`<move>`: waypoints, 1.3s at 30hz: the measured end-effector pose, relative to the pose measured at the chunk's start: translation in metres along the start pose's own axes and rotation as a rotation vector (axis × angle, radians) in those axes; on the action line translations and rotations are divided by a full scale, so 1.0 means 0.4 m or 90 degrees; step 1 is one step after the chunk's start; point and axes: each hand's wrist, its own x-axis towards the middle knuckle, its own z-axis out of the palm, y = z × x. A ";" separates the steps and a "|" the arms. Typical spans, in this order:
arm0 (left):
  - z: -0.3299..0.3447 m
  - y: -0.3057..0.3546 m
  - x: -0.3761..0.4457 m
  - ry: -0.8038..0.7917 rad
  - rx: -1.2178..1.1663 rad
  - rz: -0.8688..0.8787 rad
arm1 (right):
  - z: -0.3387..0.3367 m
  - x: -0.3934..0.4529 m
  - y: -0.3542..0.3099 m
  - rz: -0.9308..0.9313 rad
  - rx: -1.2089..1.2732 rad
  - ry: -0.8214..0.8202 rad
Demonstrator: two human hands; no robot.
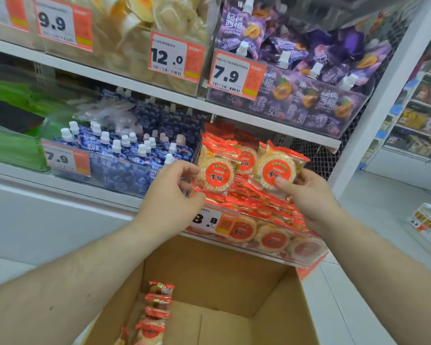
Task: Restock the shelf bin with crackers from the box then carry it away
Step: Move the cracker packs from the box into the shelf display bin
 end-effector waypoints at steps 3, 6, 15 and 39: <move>0.017 -0.024 0.019 -0.021 0.009 -0.016 | 0.038 0.095 0.019 0.013 -0.039 0.015; 0.034 -0.043 0.026 -0.038 0.027 -0.048 | 0.084 0.169 0.055 0.024 -0.097 0.021; 0.045 -0.068 0.028 -0.018 0.056 -0.032 | 0.158 0.206 0.071 0.042 -0.367 0.015; 0.006 -0.216 -0.117 -0.573 0.413 -0.215 | 0.324 -0.243 0.430 -0.410 -0.411 -0.231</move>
